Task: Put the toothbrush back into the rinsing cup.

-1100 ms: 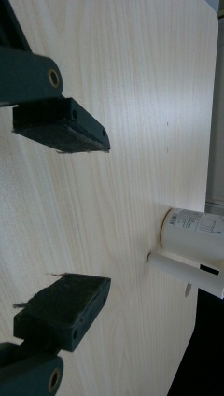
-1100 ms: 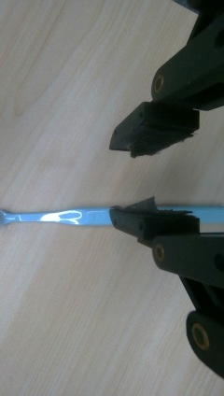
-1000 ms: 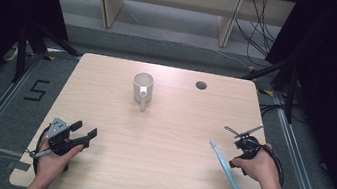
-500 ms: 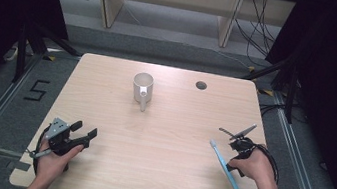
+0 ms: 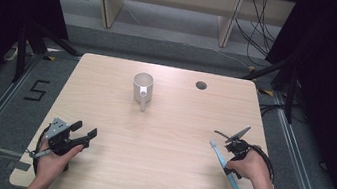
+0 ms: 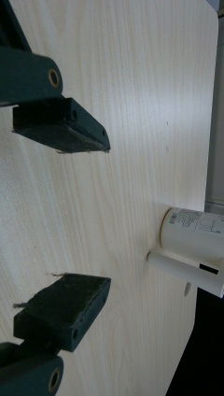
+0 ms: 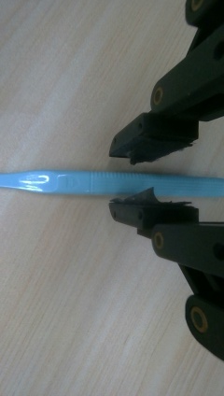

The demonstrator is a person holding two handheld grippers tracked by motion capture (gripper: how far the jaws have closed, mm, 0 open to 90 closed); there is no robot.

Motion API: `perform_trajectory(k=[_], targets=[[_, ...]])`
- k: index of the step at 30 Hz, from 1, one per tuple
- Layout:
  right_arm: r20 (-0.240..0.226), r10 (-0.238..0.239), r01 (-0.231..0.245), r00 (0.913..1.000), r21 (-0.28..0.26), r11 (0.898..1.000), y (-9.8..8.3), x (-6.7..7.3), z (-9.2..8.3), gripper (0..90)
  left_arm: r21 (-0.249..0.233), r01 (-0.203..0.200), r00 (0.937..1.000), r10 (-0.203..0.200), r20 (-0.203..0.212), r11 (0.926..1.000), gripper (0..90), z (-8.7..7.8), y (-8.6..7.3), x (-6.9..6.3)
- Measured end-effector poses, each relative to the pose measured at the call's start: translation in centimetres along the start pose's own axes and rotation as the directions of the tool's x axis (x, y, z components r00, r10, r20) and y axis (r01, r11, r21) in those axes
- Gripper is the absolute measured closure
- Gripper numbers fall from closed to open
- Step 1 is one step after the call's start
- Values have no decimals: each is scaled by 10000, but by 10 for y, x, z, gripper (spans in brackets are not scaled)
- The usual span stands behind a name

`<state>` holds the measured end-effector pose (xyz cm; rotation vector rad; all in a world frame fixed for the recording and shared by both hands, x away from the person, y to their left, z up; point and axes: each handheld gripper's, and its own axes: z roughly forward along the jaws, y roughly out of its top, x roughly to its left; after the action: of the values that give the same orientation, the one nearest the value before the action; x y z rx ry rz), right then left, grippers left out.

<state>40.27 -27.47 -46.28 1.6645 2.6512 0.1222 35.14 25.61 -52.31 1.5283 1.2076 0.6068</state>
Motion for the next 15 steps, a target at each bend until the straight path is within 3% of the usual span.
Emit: perform_trajectory(k=[15], targets=[[178,96,-103,9998,396,9992,3,1,8,713,-9,1,10000,-1,12,10000,278,0,0,0]])
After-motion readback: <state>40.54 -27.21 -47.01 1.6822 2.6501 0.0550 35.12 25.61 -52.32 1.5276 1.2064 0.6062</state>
